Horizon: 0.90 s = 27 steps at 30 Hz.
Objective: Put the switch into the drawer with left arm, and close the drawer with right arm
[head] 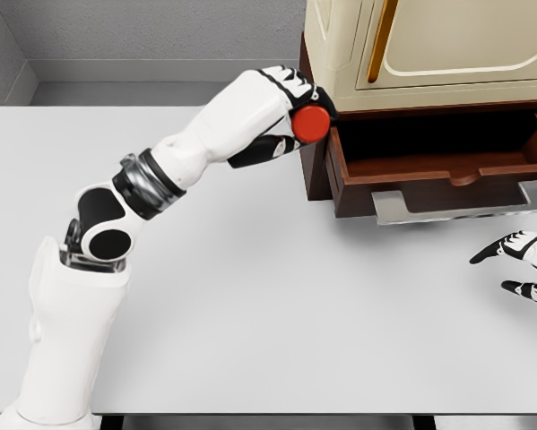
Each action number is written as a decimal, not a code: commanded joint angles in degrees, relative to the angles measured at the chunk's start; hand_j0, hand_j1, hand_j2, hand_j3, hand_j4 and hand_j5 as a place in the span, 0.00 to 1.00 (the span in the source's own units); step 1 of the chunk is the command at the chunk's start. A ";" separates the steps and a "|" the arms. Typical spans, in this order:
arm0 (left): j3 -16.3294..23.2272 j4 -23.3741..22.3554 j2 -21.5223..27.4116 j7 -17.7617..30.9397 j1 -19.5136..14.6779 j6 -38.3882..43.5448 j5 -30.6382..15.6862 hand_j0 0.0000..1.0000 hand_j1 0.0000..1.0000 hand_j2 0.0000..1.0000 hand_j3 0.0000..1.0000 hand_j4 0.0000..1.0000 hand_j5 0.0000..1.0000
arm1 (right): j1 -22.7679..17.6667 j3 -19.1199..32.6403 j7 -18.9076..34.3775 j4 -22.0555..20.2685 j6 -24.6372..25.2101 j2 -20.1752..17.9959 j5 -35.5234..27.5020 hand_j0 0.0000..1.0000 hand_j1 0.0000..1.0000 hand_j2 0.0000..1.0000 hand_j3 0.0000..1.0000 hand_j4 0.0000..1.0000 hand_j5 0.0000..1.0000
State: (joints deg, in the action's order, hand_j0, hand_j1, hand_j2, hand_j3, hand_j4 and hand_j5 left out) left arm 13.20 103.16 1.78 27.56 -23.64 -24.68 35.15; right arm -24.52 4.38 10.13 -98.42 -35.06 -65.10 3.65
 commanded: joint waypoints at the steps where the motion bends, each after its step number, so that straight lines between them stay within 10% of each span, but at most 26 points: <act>1: 1.39 0.02 -1.52 -0.05 -0.09 0.07 1.23 0.43 0.43 0.43 0.43 0.43 0.43 | 0.00 0.01 -0.02 -0.02 0.06 -0.12 -0.40 0.67 0.67 0.67 0.67 0.67 0.67; 27: 10.96 -0.68 -1.78 -0.14 -6.50 4.90 16.53 0.40 0.40 0.40 0.40 0.40 0.40 | -0.09 0.01 -0.46 0.07 0.06 -1.00 -0.92 0.67 0.67 0.67 0.67 0.67 0.67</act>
State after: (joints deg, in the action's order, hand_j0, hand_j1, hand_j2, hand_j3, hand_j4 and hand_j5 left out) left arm 22.97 102.62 0.00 27.52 -30.32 -21.78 51.58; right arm -24.61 4.38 9.75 -98.38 -35.06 -65.92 3.13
